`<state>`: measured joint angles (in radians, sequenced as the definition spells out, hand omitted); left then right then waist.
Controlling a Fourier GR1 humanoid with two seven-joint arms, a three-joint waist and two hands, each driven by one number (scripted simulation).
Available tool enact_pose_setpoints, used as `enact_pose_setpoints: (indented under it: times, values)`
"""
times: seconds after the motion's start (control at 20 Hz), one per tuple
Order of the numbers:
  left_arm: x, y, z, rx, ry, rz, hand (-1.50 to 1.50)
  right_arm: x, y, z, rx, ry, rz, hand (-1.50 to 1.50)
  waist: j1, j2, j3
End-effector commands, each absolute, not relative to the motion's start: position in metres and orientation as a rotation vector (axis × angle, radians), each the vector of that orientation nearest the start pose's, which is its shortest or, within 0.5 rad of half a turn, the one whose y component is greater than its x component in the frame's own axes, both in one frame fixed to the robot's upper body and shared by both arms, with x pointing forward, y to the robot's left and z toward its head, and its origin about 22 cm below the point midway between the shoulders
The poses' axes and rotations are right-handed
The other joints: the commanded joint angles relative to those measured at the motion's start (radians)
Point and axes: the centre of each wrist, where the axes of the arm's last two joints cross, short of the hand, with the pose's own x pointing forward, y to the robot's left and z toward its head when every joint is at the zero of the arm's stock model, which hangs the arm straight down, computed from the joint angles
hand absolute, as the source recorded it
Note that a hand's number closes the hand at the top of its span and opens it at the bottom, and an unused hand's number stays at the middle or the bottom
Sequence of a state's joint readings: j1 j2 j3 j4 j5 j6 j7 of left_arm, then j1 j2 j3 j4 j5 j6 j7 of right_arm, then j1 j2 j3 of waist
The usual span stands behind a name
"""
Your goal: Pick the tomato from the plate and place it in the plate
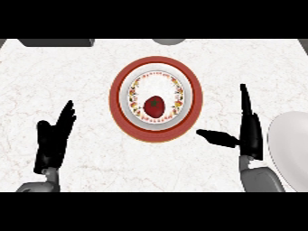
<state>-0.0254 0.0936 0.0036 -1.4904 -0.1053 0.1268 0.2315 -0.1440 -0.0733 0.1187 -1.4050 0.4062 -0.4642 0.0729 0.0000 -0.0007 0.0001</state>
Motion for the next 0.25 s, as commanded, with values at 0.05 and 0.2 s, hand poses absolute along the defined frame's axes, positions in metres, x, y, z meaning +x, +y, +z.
enact_pose_setpoints:
  times: [0.05,0.2]
  values:
    - [0.263,0.244,-0.002,0.257,-1.289,-0.028,0.00,0.253,-0.215,0.006,-0.661,-1.533,0.132,-1.50,-0.004,0.000,0.000]
    - [0.258,0.263,-0.003,0.251,-1.287,-0.033,0.00,0.269,-0.223,-0.019,-0.686,-1.513,0.130,-1.50,0.000,0.001,0.000]
